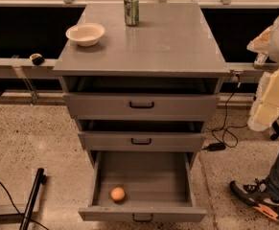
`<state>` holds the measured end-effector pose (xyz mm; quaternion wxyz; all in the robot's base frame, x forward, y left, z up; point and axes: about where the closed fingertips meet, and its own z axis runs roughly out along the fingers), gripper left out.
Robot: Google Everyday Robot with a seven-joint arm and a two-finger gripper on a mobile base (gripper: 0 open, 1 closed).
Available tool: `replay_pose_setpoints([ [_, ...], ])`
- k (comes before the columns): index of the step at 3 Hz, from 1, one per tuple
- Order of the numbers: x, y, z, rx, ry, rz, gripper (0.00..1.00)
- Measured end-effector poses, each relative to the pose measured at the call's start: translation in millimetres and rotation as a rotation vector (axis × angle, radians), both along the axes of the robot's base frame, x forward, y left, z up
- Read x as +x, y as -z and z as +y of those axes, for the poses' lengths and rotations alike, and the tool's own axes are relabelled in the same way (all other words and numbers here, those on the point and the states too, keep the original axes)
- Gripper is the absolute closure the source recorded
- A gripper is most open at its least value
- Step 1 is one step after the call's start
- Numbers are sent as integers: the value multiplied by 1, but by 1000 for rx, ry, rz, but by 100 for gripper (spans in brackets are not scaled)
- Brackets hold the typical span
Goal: Pick orange from bottom drawer and place on counter
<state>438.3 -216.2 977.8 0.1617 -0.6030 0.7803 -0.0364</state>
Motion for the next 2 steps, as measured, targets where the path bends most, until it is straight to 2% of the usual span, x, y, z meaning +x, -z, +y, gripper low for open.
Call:
replay_pose_setpoints([
  [1,1,3,2,10,-3,-3,0],
  [2,11,28,17,100,-32,-23,0],
])
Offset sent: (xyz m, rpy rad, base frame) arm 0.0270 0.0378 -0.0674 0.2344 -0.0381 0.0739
